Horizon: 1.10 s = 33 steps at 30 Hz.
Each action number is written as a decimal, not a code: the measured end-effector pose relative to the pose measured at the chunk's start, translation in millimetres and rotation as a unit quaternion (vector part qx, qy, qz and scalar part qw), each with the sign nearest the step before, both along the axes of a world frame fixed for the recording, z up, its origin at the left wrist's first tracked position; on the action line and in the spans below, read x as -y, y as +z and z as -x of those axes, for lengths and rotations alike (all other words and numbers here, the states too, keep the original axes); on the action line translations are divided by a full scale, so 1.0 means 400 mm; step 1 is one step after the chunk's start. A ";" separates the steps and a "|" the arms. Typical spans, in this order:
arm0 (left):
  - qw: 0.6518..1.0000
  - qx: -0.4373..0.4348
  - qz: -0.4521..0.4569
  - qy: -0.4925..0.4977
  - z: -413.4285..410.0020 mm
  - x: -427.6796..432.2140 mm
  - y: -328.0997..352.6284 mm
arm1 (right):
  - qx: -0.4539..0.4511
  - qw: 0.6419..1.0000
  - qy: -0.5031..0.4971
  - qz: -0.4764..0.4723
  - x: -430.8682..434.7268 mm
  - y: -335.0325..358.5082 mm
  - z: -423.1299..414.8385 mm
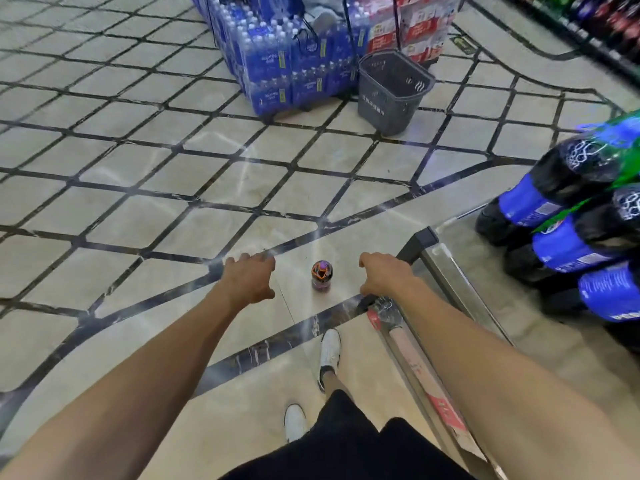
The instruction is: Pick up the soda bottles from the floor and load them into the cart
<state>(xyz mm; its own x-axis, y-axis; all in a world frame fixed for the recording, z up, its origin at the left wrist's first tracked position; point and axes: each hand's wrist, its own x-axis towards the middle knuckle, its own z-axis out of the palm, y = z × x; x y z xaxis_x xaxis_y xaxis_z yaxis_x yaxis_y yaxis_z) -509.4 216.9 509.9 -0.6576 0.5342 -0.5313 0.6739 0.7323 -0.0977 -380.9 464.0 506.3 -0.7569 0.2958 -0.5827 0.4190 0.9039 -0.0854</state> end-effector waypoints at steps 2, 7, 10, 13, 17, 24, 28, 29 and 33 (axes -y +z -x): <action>1.000 0.007 0.018 -0.005 0.047 -0.038 -0.028 | 0.013 1.000 -0.007 0.018 -0.045 -0.043 0.048; 0.998 0.046 0.045 0.014 0.161 -0.134 -0.106 | 0.036 0.998 -0.009 0.048 -0.153 -0.136 0.167; 0.996 0.066 0.052 0.031 0.208 -0.178 -0.179 | 0.042 0.997 -0.009 0.061 -0.195 -0.215 0.235; 0.994 0.090 0.050 0.047 0.245 -0.211 -0.281 | 0.035 0.997 -0.024 0.069 -0.211 -0.322 0.286; 0.987 0.136 0.060 0.053 0.278 -0.238 -0.462 | 0.054 0.992 -0.053 0.098 -0.210 -0.504 0.321; 0.983 0.158 0.082 0.031 0.373 -0.239 -0.786 | 0.106 0.981 -0.111 0.118 -0.230 -0.820 0.338; 0.980 0.165 0.101 0.038 0.412 -0.213 -0.915 | 0.109 0.977 -0.141 0.113 -0.248 -0.930 0.363; 0.980 0.168 0.099 0.039 0.418 -0.216 -0.947 | 0.107 0.977 -0.146 0.115 -0.252 -0.960 0.369; 0.980 0.178 0.064 0.053 0.424 -0.268 -1.101 | 0.094 0.975 -0.158 0.124 -0.264 -1.105 0.391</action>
